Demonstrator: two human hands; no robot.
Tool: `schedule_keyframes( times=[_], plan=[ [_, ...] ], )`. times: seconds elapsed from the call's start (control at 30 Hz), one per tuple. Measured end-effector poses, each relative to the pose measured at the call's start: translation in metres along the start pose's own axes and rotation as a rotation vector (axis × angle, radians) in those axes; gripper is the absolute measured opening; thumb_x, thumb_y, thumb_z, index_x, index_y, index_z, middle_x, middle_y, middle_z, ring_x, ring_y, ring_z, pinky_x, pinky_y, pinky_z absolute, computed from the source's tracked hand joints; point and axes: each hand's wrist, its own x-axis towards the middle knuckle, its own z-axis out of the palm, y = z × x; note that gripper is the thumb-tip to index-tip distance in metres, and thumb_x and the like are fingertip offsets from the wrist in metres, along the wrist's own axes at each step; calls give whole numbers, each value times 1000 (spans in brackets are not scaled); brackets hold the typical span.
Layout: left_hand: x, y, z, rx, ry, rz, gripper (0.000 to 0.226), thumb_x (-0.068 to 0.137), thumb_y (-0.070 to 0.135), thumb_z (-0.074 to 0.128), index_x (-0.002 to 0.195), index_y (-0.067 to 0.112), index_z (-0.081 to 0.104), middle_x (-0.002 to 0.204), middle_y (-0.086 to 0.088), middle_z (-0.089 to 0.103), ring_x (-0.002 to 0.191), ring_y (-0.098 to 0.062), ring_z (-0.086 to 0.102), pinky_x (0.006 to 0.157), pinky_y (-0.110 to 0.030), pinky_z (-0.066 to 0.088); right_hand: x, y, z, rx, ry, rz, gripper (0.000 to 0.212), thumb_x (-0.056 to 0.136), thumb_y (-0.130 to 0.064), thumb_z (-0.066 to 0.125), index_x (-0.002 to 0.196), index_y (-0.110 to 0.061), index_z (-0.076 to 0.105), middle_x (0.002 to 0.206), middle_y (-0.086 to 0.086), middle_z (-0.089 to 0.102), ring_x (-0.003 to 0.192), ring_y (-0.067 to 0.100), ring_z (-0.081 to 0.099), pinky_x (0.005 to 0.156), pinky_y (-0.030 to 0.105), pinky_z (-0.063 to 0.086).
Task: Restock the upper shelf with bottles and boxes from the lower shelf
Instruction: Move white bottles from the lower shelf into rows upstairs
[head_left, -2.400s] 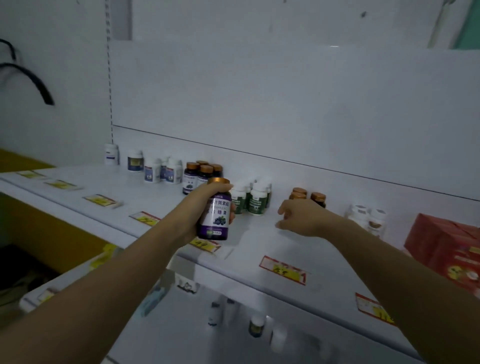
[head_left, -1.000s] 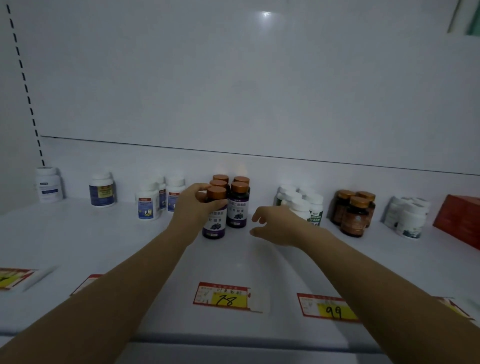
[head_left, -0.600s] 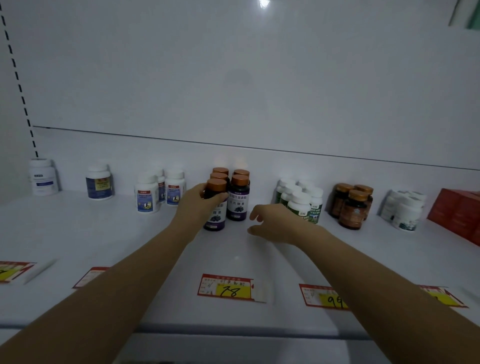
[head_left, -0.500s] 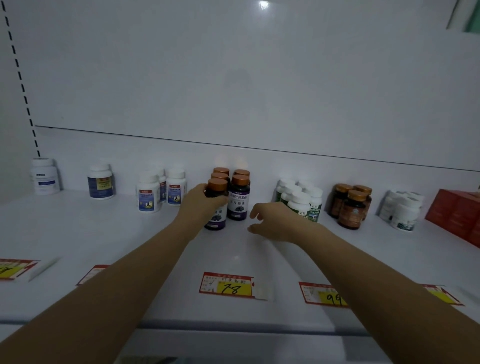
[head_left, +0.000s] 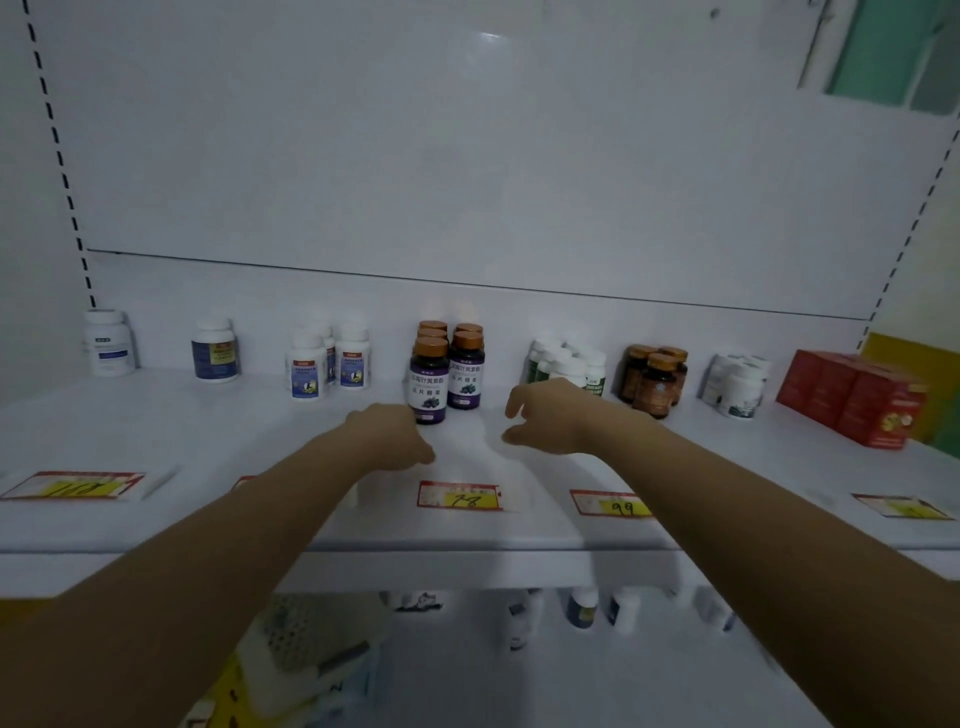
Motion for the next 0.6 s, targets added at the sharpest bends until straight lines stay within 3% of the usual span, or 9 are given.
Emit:
schedule_keyframes(
  times=[0.3, 0.43, 0.5, 0.6],
  plan=[
    [-73, 38, 2, 92, 94, 106, 48, 90, 43, 53, 118, 3, 54, 122, -14, 57, 112, -29, 52, 94, -33, 38, -87, 13, -4, -1, 16, -2, 46, 95, -33, 51, 135, -11, 48, 137, 10, 51, 124, 26, 48, 99, 31, 39],
    [-110, 85, 17, 80, 177, 171, 48, 86, 45, 56, 117, 9, 57, 122, -14, 57, 114, -32, 50, 95, -37, 38, -138, 47, -2, -6, 50, 33, 44, 94, -34, 53, 131, -12, 52, 131, 10, 56, 118, 26, 51, 92, 29, 41],
    [-136, 115, 31, 12, 176, 245, 38, 87, 37, 58, 109, 6, 61, 113, -15, 61, 106, -30, 54, 87, -33, 43, -165, 70, 5, -4, 35, 66, 43, 93, -35, 54, 130, -12, 53, 130, 9, 57, 116, 26, 52, 91, 30, 42],
    [-173, 160, 63, -114, 108, 313, 35, 87, 30, 60, 108, 2, 62, 98, -11, 59, 91, -24, 53, 69, -28, 38, -205, 107, 23, 23, -23, 107, 42, 92, -35, 55, 128, -13, 54, 129, 9, 56, 117, 25, 52, 93, 31, 42]
  ],
)
